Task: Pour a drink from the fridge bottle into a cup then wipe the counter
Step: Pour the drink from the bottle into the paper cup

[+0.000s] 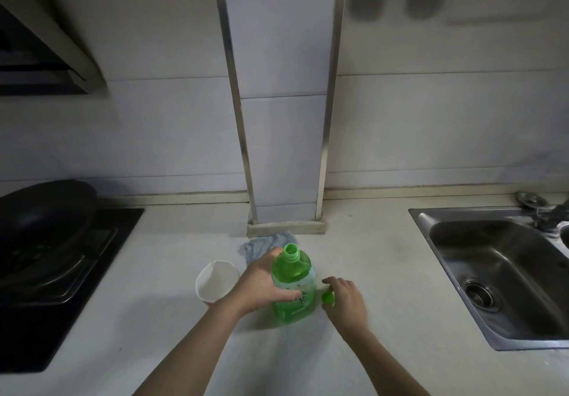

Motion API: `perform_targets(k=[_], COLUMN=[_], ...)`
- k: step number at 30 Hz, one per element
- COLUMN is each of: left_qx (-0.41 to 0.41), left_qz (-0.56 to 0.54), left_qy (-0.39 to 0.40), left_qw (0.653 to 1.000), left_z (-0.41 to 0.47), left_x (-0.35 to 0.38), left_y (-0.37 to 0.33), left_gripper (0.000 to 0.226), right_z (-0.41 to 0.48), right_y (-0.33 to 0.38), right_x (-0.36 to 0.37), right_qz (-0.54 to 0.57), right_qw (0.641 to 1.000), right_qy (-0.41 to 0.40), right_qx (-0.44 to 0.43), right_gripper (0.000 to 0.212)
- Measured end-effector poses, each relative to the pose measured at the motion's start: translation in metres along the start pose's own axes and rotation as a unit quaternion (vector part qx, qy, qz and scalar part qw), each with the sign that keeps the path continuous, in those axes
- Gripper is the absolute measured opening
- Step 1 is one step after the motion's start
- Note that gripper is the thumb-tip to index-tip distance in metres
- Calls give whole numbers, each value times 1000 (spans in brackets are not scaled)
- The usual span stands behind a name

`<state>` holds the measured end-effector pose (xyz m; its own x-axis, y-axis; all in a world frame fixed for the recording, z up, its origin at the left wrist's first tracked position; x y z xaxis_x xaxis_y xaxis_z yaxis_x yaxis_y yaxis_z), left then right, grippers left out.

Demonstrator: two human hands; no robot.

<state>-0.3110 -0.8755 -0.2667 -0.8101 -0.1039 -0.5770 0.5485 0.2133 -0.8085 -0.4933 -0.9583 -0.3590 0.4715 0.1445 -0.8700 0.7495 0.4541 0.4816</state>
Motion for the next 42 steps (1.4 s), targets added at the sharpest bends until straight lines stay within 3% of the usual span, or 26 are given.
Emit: perform_targets(k=[2,6,12,18,25,32,35,39,42], left_qx=[1,-4,-11,-24,-36,-74,-80,-90,-109], left_qz=[2,1,14,-13,-29,-79,-95,-135,-196], left_qy=[2,0,-5,-16,-21,-96,-125,-131,-155], left_qw=[1000,1000,1000,1000,999,989,984,978,962], left_z=[-1,-1,-2,-4,-3,-5,-9,-12,-9], left_x=[0,-1,-1,2,6,25,30,40,38], left_y=[0,-1,-2,-2,3,24,22,15,20], left_gripper=[70,68,63,71,72,108,98,64,71], right_z=[2,7,6,3,14,22,22,18,15], right_y=[4,28,61,57,56,66,68,69,76], right_x=[-2,-18,-28,-28,-34,-41,-44,-49,-52], right_qz=[23,169,353,356,305,250,242,288,313], right_qw=[1000,984,923,923,941,952,954,942,935], right_qy=[0,41,145,146,147,167,170,170,163], right_qx=[-18,-43,-46,-19,-22,-59,-53,-14,0], right_gripper=[55,76,71,82,71,72,65,56,57])
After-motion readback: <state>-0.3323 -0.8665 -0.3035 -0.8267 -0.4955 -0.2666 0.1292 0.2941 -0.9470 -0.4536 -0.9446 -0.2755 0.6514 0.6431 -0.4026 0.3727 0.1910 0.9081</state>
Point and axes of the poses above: each hand's wrist, its own z-axis towards the middle knuckle, its own x-axis out of the palm, y = z × x, the point moved 5 cm from there along z, towards the middle knuckle, and after that the axes turned 3 degrees about -x, right-handed, at the moved point
